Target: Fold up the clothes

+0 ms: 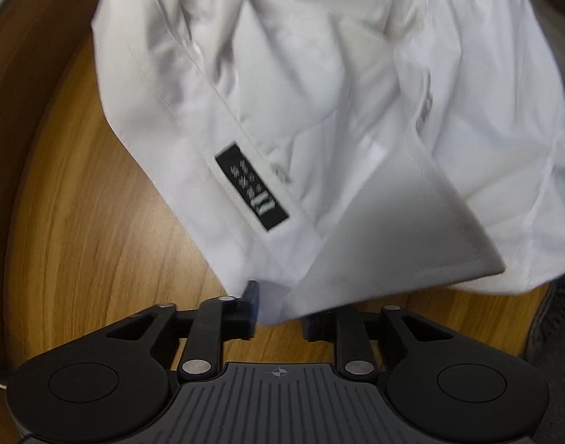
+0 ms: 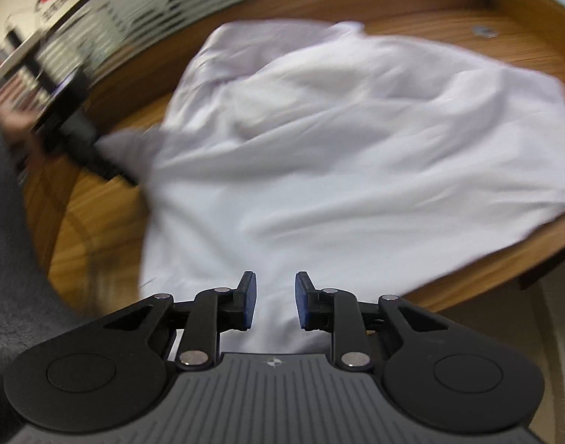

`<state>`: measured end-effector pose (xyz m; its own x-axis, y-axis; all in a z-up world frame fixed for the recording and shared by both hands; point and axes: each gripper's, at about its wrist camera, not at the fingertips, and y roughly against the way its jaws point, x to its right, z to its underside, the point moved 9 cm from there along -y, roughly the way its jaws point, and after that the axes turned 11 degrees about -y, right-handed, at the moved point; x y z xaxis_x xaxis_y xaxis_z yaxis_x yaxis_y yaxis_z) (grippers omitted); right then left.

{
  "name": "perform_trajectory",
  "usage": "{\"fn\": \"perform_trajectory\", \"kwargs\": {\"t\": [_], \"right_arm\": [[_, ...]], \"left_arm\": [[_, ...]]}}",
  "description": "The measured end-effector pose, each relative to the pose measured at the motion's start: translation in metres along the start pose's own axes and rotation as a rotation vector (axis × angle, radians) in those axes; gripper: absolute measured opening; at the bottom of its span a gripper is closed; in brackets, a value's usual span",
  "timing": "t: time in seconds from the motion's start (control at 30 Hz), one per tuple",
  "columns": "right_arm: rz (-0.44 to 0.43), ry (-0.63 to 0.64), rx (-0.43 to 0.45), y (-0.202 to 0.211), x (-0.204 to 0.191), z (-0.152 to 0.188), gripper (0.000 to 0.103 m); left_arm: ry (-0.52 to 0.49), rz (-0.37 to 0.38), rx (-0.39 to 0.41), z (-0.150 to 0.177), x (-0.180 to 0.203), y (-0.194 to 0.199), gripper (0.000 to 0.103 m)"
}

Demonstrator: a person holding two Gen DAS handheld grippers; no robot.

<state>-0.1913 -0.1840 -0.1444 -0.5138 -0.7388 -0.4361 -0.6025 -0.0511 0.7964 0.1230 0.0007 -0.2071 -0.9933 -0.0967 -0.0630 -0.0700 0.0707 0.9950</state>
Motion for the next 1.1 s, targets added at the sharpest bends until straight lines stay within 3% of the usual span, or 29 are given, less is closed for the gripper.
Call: {"fn": "perform_trajectory", "kwargs": {"t": [0.03,0.17,0.43,0.7,0.83,0.97,1.1], "right_arm": [[0.019,-0.005,0.016,0.006,0.012,-0.008,0.028],[0.067,-0.006,0.047,0.023,0.058,-0.035,0.029],[0.051,0.108,0.011,0.026,0.119,-0.096,0.029],[0.029,0.308,-0.007,0.038,0.148,-0.171,0.035],[0.028,0.368,0.006,0.043,0.148,-0.209,0.035],[0.002,0.389,0.016,0.044,0.141,-0.242,0.037],[0.006,0.43,0.019,0.039,0.134,-0.27,0.039]], "left_arm": [[0.039,-0.002,0.03,0.0,-0.001,0.007,0.046],[0.191,0.002,0.12,0.001,-0.004,0.034,0.065],[0.538,-0.044,0.232,-0.005,-0.008,0.093,0.076],[0.763,-0.239,0.312,-0.02,0.017,0.141,0.077],[0.834,-0.274,0.344,-0.033,0.031,0.155,0.077],[0.838,-0.321,0.322,-0.052,0.035,0.159,0.077],[0.875,-0.327,0.358,-0.071,0.029,0.162,0.077]]}}
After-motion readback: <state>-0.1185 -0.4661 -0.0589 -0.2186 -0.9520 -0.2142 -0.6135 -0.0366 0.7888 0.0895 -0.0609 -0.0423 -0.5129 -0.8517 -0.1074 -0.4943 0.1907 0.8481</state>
